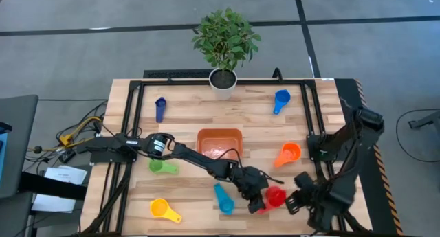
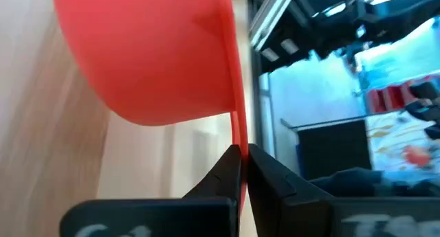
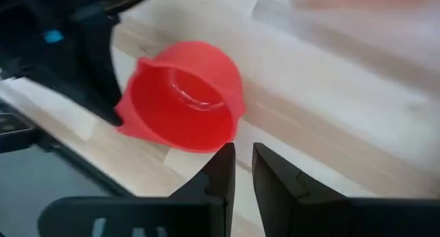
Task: Nest measuring cups in basket
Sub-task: Stack the red measuring cup on top of the orange measuring cup
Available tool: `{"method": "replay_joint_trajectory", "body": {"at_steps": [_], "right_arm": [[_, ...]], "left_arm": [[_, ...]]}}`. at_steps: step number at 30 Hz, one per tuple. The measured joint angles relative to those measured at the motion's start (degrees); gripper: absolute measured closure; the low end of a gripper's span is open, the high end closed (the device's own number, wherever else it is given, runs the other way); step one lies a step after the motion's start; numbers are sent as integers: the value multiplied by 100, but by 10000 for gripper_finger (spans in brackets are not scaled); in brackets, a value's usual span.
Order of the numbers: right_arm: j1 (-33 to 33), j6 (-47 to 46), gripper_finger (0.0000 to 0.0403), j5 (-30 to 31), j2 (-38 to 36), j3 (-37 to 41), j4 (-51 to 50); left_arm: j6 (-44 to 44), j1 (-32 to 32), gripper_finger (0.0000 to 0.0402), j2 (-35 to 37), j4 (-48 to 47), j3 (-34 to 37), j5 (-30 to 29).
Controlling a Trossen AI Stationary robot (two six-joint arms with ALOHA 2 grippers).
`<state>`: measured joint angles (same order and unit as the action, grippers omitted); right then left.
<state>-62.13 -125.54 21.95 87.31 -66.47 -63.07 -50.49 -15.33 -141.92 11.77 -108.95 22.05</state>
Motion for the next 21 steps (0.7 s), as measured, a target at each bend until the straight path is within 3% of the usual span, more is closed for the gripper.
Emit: {"method": "replay_joint_trajectory", "body": {"at_steps": [9, 14, 21], "right_arm": [[-91, 0, 327, 122, -312, -758, -1799], [-87, 89, 327, 378, -310, -801, -1998], [-62, -38, 327, 389, -310, -801, -2038]], "left_arm": [[-279, 633, 401, 367, 270, 0, 509], [-506, 1116, 401, 371, 274, -132, 1183], [-76, 1635, 401, 366, -95, -653, 1370]]}}
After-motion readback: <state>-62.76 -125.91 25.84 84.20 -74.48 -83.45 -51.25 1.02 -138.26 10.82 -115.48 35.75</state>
